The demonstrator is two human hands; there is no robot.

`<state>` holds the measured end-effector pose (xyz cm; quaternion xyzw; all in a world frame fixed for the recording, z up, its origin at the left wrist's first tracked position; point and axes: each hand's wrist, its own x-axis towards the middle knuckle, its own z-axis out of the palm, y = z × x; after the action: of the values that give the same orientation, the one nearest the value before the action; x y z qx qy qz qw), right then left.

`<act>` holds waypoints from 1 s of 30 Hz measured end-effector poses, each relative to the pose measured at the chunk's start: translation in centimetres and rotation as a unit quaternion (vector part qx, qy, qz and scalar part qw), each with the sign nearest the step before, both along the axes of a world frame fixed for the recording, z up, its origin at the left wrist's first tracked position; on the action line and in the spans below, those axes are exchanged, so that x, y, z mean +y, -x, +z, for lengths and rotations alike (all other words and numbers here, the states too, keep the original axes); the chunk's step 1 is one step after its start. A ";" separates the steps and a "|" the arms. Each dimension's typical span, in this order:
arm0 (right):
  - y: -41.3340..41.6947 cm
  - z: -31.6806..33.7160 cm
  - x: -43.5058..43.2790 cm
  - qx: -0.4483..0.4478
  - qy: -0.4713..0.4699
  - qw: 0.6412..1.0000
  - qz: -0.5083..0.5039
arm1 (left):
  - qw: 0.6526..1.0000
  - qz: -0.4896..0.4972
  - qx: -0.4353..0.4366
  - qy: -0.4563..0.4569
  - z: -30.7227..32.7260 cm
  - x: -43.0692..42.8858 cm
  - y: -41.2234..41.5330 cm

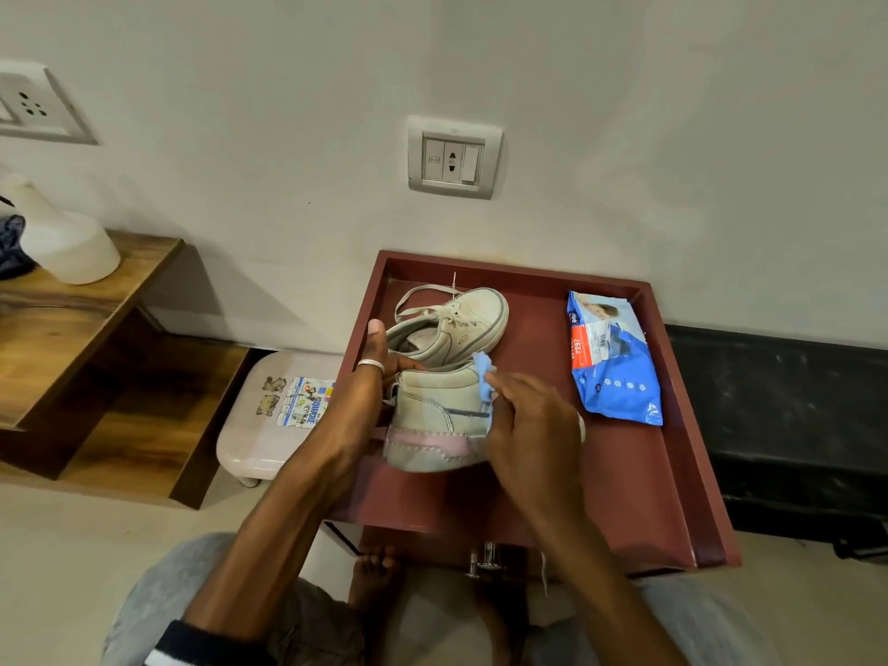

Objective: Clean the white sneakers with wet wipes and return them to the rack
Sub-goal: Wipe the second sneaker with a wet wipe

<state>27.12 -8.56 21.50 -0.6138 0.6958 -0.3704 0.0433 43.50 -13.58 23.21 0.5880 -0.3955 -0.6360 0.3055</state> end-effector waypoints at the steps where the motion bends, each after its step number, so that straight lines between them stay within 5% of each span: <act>1: -0.5 0.1 0.0 -0.002 0.006 1.000 0.004 | 1.000 -0.004 0.004 0.004 0.0 0.0 0.1; 11: -5.8 0.3 2.4 0.137 -0.002 0.959 0.248 | 0.997 -0.004 0.075 0.000 -0.2 -0.2 0.0; 19: -0.1 -0.1 0.5 0.040 0.007 0.998 0.042 | 1.000 -0.007 0.007 0.001 0.2 0.7 -0.3; 25: 0.2 0.1 0.8 0.049 0.015 0.998 0.028 | 0.997 0.053 0.046 0.035 -0.7 -2.5 0.0; 30: -0.7 0.1 1.2 0.046 0.031 0.996 0.068 | 0.996 -0.058 -0.053 0.049 -0.1 0.4 0.1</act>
<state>27.79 -7.33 21.62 -0.6770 0.6423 -0.3590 0.0171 43.45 -13.19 23.07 0.5814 -0.4754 -0.6002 0.2752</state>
